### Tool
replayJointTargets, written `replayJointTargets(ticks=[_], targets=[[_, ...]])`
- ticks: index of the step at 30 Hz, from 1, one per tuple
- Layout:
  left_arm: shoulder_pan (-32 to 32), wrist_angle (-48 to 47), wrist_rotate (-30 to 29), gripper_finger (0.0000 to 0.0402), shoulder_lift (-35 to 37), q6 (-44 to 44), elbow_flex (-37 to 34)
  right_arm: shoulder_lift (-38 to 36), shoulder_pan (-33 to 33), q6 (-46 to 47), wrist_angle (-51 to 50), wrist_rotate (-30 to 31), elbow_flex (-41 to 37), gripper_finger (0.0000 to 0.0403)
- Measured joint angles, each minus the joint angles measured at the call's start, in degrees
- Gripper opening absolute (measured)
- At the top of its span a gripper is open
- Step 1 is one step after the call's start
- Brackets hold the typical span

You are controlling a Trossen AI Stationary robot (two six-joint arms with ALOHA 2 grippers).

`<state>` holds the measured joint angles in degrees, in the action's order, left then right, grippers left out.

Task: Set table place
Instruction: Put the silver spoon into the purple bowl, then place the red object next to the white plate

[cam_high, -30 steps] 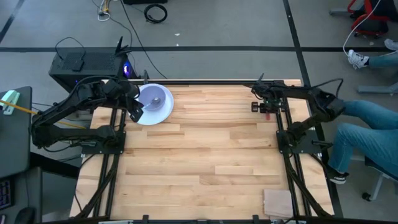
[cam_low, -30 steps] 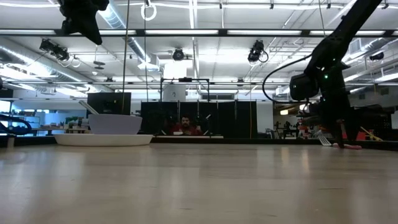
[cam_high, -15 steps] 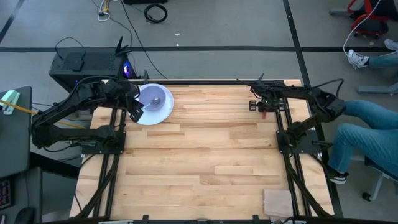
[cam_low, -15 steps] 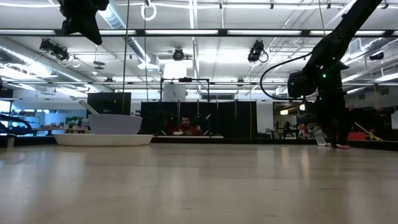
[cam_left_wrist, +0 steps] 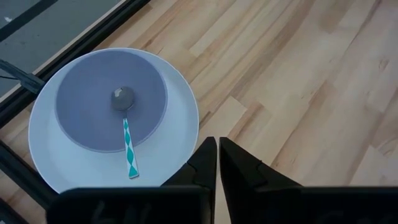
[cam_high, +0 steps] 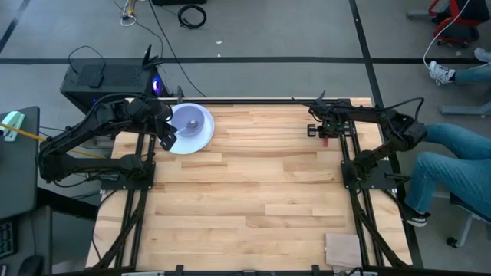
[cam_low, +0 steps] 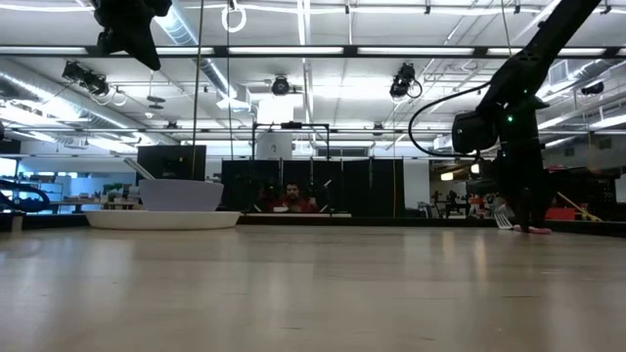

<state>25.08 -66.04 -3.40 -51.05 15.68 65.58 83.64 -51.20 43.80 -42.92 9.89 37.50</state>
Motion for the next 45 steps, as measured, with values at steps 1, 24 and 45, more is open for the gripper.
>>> replayJointTargets(ticks=[1, 24, 45], targets=[[0.01, 0.00, 0.00, 0.0027, 0.00, 0.00, 0.00, 0.00, 0.00, -0.18, 0.02, 0.08, 0.00, 0.0064], [0.00, 0.02, 0.00, 0.0024, 0.00, 0.15, 0.00, -4.93, 2.27, -1.39, 0.53, 1.16, -0.14, 0.0041], [0.01, 0.02, 0.00, 0.0021, 0.00, 0.20, -0.01, -1.72, 2.21, -3.08, 3.55, 2.02, -0.26, 0.0063]])
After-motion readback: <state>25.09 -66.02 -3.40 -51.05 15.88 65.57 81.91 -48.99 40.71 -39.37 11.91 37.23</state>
